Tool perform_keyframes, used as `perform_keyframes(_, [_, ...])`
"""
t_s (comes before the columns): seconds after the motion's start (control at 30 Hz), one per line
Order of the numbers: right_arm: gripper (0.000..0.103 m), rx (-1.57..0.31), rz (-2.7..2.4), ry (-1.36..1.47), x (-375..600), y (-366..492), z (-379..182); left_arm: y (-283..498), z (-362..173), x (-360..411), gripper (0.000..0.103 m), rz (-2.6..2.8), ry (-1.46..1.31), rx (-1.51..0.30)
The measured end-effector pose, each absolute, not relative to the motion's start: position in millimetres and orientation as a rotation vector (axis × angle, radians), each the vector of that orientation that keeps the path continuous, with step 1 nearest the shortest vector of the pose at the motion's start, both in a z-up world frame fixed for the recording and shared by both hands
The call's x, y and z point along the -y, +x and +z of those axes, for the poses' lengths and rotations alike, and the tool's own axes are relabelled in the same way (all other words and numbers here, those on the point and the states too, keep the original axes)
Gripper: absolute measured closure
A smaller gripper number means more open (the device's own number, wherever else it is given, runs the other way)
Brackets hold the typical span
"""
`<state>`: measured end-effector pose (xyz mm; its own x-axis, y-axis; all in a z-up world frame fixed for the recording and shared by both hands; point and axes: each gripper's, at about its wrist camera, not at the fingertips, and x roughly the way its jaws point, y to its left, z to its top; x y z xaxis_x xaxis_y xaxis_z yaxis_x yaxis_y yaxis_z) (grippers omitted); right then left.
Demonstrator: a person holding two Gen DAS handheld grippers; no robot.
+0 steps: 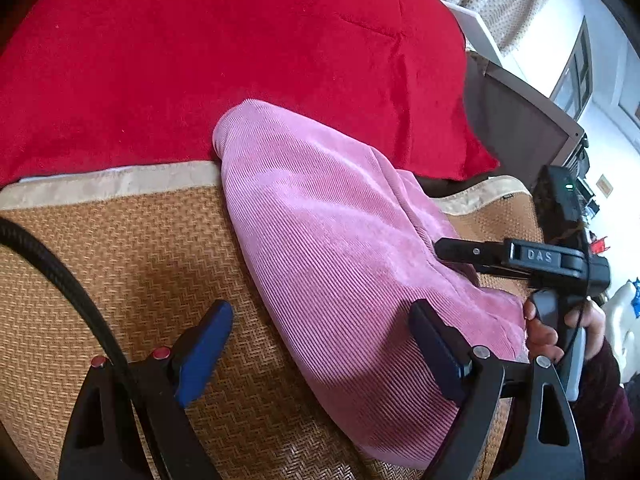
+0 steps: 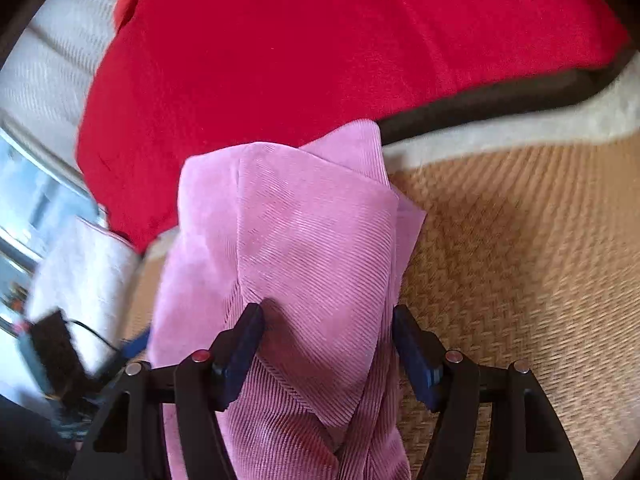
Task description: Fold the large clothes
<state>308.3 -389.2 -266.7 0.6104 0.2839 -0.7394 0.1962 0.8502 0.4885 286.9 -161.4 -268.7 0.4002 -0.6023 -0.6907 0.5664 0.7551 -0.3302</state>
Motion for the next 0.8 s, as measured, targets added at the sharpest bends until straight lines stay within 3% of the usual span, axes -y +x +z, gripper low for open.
perform_keyframes(0.27, [0.036, -0.731, -0.014, 0.431, 375.3, 317.9, -217.9, 303.6, -251.9, 165.6, 0.013, -0.615, -0.001, -0.801])
perform_keyframes(0.3, [0.040, -0.736, 0.004, 0.445, 376.4, 327.1, -215.5, 308.5, -253.8, 170.8, 0.013, -0.608, 0.021, -0.809])
perform_keyframes(0.37, [0.062, -0.754, 0.022, 0.420, 373.2, 343.0, -214.1, 318.2, -263.1, 183.0, 0.013, -0.608, 0.071, -0.844])
perform_keyframes(0.6, [0.065, -0.972, 0.009, 0.500, 383.6, 383.6, -276.3, 325.7, -279.4, 182.5, 0.013, -0.644, 0.064, -0.906])
perform_keyframes(0.8, [0.061, -0.905, 0.040, 0.508, 385.5, 346.5, -245.6, 313.0, -264.4, 163.8, 0.013, -0.672, 0.044, -0.893])
